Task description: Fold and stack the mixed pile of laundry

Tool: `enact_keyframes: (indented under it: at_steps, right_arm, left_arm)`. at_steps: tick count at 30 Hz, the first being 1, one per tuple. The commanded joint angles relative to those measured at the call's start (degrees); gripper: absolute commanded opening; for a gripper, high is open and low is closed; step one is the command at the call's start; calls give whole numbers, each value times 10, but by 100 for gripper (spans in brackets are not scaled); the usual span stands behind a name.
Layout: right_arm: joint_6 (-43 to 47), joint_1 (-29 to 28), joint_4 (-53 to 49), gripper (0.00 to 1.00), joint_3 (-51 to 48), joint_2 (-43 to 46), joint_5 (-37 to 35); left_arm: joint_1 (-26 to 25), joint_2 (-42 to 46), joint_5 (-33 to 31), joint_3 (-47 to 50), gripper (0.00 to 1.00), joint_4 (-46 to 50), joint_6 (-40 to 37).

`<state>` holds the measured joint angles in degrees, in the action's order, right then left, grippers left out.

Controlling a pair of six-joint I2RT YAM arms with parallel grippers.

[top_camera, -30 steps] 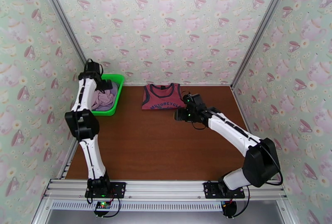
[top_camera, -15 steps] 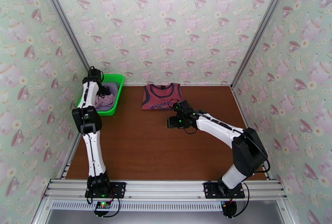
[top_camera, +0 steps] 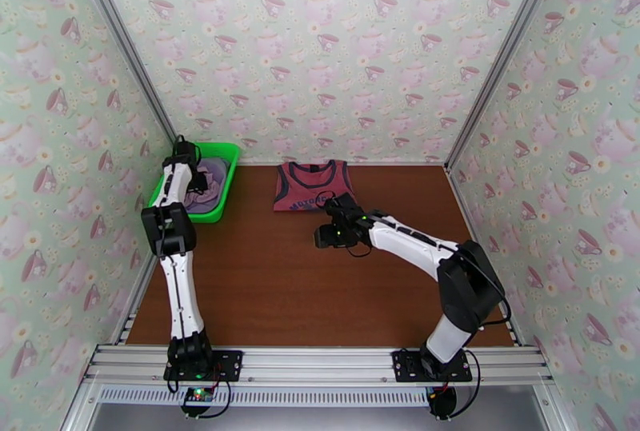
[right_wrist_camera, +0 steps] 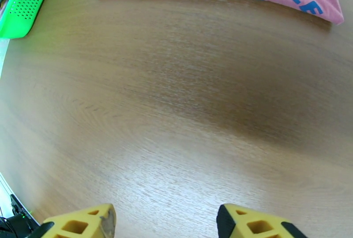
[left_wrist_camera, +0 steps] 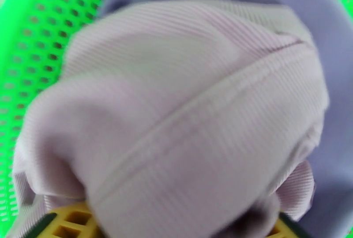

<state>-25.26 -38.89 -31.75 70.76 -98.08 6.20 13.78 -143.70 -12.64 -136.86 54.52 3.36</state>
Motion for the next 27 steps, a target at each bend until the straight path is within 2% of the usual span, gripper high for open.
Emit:
enact_keyframes:
  at_steps: [1, 4, 12, 15, 18, 21, 23, 27]
  right_arm:
    - [-12, -10, -9, 64, 15, -7, -12]
    - [-17, -18, -2, 63, 8, 1, -14]
    - [-31, -27, 24, 62, -31, 45, -17]
    - [-31, -27, 32, 62, -58, 80, -29]
    - [-22, -27, 29, 62, -87, 125, -56]
    - [-12, -19, 24, 63, -121, 184, -77]
    - [-7, -2, 23, 63, -149, 229, -79]
    - [5, 40, 17, 65, -211, 332, -65]
  left_arm:
    - [-4, 83, 2, 0, 8, -40, 3]
    - [-6, 120, -9, -2, 1, -34, 1]
    - [-10, 268, -21, 77, 0, -40, 10]
    - [-18, 334, -6, 97, 0, -23, 25]
    - [-40, 388, 35, 82, 0, 37, 41]
    - [-84, 431, 85, 62, 0, 117, 56]
    - [-135, 467, 94, 79, 0, 141, 61]
    - [-270, 534, 88, 150, 0, 139, 91]
